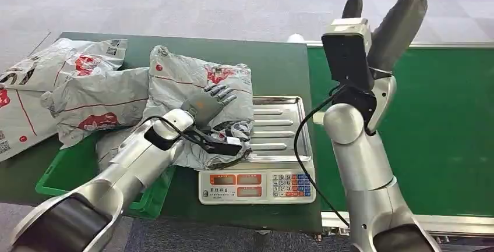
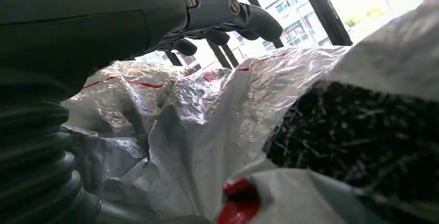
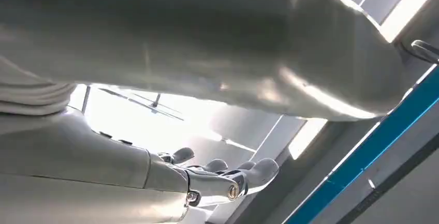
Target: Moved the parcel from conveyor to table for the left to box.
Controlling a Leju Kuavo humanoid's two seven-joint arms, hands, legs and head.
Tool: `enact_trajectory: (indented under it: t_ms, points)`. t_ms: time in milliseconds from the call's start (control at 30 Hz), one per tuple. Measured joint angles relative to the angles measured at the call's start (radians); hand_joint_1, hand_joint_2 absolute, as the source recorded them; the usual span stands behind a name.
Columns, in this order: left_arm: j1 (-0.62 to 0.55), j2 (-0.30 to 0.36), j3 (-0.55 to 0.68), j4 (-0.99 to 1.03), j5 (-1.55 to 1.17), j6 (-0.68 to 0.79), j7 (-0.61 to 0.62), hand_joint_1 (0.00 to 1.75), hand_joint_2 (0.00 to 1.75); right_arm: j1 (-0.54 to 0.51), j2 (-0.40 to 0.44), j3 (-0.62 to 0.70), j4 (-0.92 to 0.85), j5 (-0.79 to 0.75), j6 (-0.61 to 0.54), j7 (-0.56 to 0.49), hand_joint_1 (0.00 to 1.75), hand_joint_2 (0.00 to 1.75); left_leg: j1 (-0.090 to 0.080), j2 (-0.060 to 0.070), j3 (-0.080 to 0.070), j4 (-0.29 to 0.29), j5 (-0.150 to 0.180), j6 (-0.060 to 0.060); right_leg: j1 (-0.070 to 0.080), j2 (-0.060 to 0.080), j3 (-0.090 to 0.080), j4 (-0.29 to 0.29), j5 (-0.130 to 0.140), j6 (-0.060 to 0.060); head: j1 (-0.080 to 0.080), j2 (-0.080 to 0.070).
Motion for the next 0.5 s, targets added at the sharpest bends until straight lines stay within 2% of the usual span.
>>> enact_trajectory:
  t_ms: [367,400,500]
  points:
    - [-0.008,-0.003,-0.008,0.015,0.001,-0.002,-0.002,0.02,1.75,-0.001,0.0,0.0,0.018,0.0,-0.01,0.0,0.0,0.0,0.0,0.0,0.0,0.0,0.0,0.0,0.0,0.0,0.0,0.0,0.0,0.0,0.0,0.0]
    - [-0.008,-0.003,-0.008,0.016,0.001,-0.003,-0.002,1.75,1.75,-0.001,0.0,0.0,0.019,0.0,-0.012,0.0,0.0,0.0,0.0,0.0,0.0,0.0,0.0,0.0,0.0,0.0,0.0,0.0,0.0,0.0,0.0,0.0]
    - [-0.015,-0.004,-0.013,0.025,-0.007,-0.059,-0.015,1.75,1.75,-0.002,0.0,0.0,0.025,0.0,-0.015,-0.001,0.0,0.0,0.0,0.0,0.0,0.0,0.0,0.0,0.0,0.0,0.0,0.0,0.0,0.0,0.0,0.0]
